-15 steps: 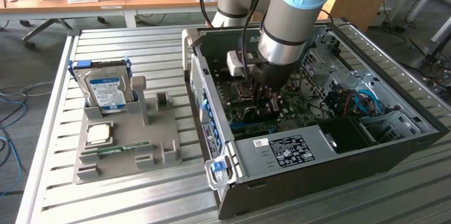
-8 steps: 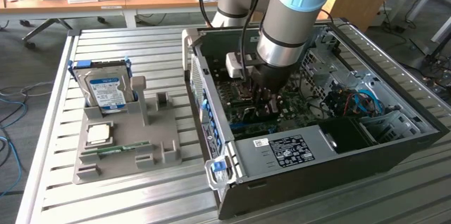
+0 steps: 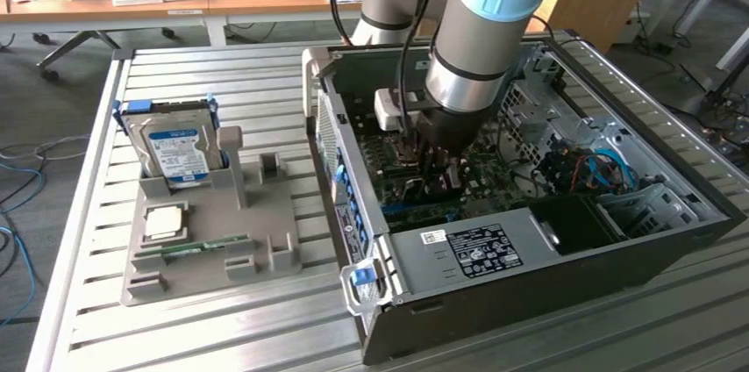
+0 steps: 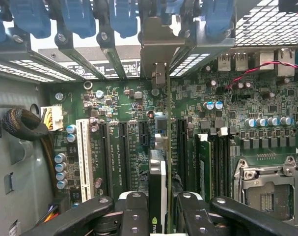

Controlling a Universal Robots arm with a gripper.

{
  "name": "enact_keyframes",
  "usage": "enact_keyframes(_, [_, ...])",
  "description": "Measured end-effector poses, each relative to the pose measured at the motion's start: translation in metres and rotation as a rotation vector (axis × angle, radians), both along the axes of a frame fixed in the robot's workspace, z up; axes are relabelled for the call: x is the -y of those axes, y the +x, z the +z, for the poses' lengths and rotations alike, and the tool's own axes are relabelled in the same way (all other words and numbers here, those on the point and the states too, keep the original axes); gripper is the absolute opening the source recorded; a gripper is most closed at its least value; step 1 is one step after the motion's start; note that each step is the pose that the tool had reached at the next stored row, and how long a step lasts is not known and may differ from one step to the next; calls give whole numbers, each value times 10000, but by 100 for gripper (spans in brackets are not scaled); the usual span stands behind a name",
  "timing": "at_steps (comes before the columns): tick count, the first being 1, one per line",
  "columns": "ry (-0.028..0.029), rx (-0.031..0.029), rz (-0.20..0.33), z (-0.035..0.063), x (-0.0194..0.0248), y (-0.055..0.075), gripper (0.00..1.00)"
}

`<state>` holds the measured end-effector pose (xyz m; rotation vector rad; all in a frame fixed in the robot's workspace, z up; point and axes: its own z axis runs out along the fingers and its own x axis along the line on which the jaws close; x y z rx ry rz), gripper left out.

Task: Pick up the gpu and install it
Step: 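Insert the gpu into the slot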

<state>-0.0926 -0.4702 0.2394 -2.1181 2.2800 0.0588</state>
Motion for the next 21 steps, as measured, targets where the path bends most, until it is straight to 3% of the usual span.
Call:
enact_keyframes(7, [14, 7, -2, -7, -1, 0, 28])
enact_keyframes(10, [0, 0, -1, 0, 0, 0, 40])
enact_keyframes(13, [-1, 0, 0, 1, 0, 0, 40])
enact_keyframes(21, [0, 0, 0, 119, -11, 0, 40])
